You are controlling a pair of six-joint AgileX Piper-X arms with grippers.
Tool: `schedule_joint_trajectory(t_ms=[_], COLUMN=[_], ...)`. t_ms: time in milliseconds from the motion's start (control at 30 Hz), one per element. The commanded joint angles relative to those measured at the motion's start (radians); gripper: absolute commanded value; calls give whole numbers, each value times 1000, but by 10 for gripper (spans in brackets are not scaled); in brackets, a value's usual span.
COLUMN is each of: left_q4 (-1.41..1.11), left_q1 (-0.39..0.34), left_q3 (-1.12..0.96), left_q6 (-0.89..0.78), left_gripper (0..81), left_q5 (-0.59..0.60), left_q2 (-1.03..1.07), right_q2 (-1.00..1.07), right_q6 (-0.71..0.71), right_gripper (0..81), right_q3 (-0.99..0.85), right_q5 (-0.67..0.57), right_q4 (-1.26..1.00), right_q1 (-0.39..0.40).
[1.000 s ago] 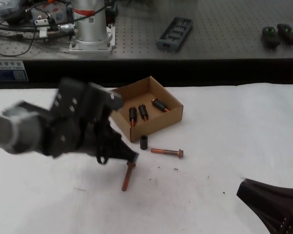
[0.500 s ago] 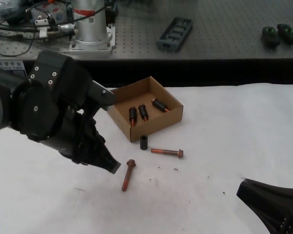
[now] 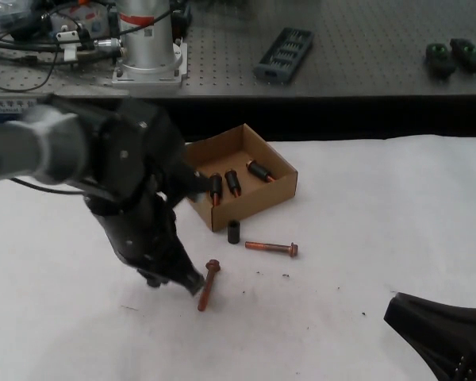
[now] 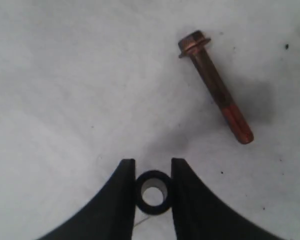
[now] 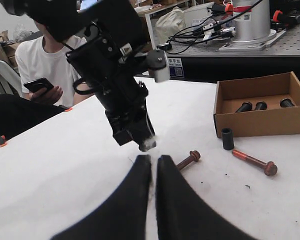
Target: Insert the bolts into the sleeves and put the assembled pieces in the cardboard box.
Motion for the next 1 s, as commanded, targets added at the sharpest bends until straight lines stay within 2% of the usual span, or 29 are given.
schedule_joint_trajectory(t_ms=[0,300,367,467,567,600,667,833,967], left_q4=[51,20,17,17,17,19,29,44,44], left_q1=[3,3,3,3,3,3,3,3,3], left_q3=[-31,-43,-43,-43,-43,-43,-43,-45,-47], left_q6=[26,42,42,40,17,11,11,11,11], left_gripper=[6,3,35,202,457,498,492,383,373], left_q5=[-6,-6,-6,-6,-6,-6,-6,-18,-5], left_q2=[34,84,84,84,84,84,84,75,66], right_q2=[-4,-4,-4,-4,-4,-4,-4,-4,-4], right_q6=[2,2,2,2,2,2,2,2,2], right_gripper=[55,55,55,55,55,55,55,55,55], right_q3=[-8,-8,-8,-8,-8,-8,-8,-8,-8], right_q5=[3,3,3,3,3,3,3,3,3], right_q4=[2,2,2,2,2,2,2,2,2], right_q1=[2,2,2,2,2,2,2,2,2])
